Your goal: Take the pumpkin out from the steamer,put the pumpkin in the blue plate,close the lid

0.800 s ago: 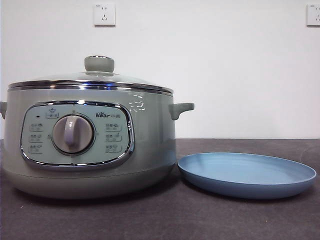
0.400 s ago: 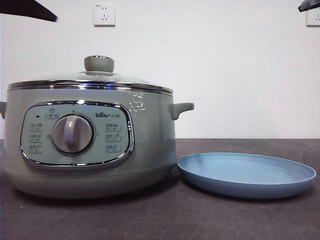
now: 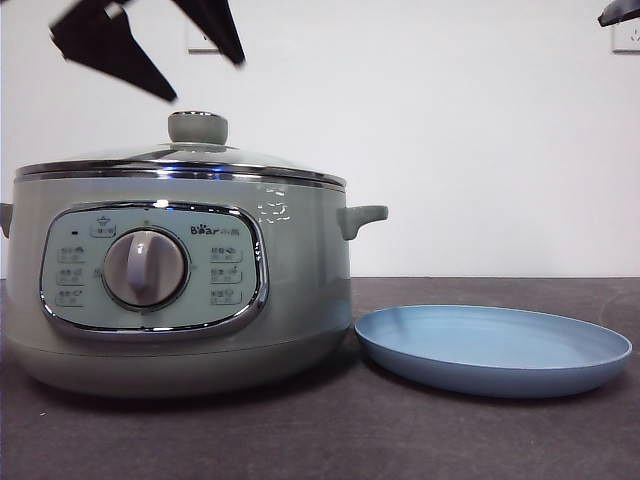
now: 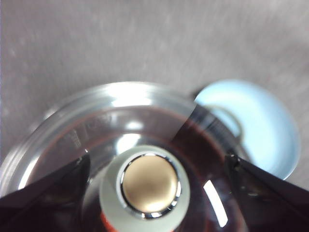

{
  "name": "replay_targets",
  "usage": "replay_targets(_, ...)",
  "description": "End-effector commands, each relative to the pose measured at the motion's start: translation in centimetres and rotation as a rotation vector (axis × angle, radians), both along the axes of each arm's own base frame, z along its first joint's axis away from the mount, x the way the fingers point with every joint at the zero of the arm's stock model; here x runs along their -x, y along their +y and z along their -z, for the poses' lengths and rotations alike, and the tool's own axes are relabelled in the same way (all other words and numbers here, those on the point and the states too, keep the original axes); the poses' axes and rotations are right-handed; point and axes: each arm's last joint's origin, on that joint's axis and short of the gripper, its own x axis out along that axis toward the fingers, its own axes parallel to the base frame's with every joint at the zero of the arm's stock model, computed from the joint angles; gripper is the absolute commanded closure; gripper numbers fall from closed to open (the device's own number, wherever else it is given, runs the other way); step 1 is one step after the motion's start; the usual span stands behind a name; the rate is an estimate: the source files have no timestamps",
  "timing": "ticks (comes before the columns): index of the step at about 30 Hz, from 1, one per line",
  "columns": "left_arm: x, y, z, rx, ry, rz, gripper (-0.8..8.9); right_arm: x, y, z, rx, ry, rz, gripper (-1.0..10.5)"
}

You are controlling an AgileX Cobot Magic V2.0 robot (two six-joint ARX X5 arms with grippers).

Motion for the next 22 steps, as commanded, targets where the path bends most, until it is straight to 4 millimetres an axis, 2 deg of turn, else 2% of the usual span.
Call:
replay_targets(1,-0.7,-0.9,1.3,-0.062,0.025,0.007,3.47,0.0,0.1,-0.1,-0.005,0.000,-0.001,4.1)
replay_targets(4,-1.2,-1.4,2.5,-0.113,0.061,0.021,3.47,0.0,0.1,-0.1,-0.005,0.000,-0.001,4.1)
replay_targets(7,-1.1,-1.5,2.6,-0.135,0.054,0.005,3.55,0.0,0.1,-0.1,-0.005,0.000,-0.001,4.1)
replay_targets(8,-1.1,-1.4,2.6,-0.147,0.050,-0.007,4.14,0.0,0.1,-0.1,-0.005,0.000,-0.001,4.1)
replay_targets(13,-1.1,-1.4,2.6,-0.162,0.041,0.011,8.29,0.0,0.1,-0.1,-0.005,0.000,-0.001,4.1)
replay_targets(19,-1.1,-1.4,2.4,-0.156,0.027,0.012,8.22,0.0,0.1,-0.1,-0.006,0.002,-0.001,4.1)
replay_targets(22,-0.7,-1.2,1.4,-0.131,-0.020,0.008,8.22,0.0,0.1,0.0,-0.017,0.013,0.004,4.1)
